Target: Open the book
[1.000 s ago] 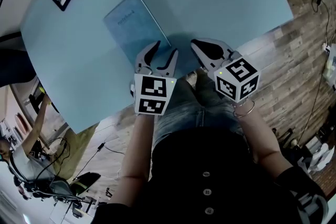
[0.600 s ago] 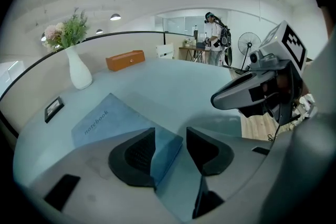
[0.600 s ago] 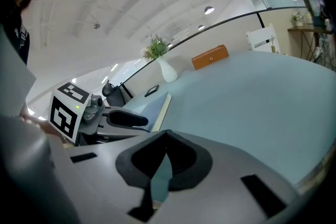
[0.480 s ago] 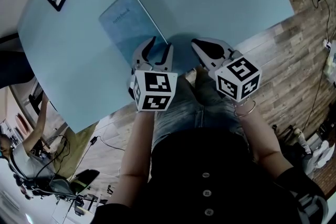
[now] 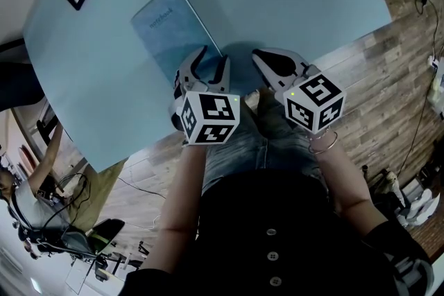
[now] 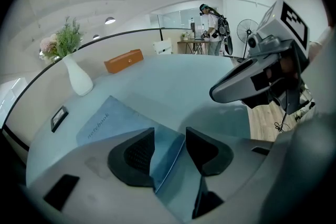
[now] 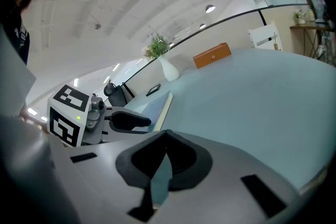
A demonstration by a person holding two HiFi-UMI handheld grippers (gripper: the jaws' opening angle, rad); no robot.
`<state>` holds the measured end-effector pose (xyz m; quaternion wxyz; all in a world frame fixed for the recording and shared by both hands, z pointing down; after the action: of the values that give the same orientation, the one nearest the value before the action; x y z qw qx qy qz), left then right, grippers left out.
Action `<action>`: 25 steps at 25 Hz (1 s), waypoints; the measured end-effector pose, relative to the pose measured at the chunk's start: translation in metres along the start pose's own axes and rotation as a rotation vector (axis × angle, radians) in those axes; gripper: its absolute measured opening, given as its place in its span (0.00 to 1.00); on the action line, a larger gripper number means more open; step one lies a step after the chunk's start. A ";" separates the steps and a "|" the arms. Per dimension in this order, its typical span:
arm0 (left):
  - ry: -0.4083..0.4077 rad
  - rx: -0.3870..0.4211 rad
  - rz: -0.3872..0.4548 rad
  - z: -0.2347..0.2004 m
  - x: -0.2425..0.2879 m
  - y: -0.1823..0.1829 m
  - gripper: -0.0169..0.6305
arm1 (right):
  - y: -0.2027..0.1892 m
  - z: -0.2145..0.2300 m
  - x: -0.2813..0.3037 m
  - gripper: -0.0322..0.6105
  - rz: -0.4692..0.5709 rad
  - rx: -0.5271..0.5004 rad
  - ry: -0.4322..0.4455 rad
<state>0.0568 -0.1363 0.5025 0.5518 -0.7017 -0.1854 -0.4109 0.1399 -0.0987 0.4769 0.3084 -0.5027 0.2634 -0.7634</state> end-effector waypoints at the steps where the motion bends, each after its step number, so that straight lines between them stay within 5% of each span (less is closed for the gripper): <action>1: 0.004 0.002 -0.003 -0.001 0.000 0.000 0.30 | 0.001 0.000 0.000 0.05 -0.001 -0.001 0.001; 25: -0.037 0.040 -0.020 0.003 0.010 -0.003 0.27 | 0.003 -0.005 0.006 0.05 -0.007 -0.011 0.012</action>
<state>0.0616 -0.1348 0.5126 0.5579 -0.6964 -0.2106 -0.3993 0.1342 -0.1045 0.4772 0.3014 -0.5008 0.2675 -0.7661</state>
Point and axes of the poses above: the fingertips, and each gripper's own axes: x forward along the fingers, z to its right, y out of its top, the point moved 2 cm from there along -x, backward along the fingers, and after that the axes turned 13 degrees about -y, right-handed, at the moved point
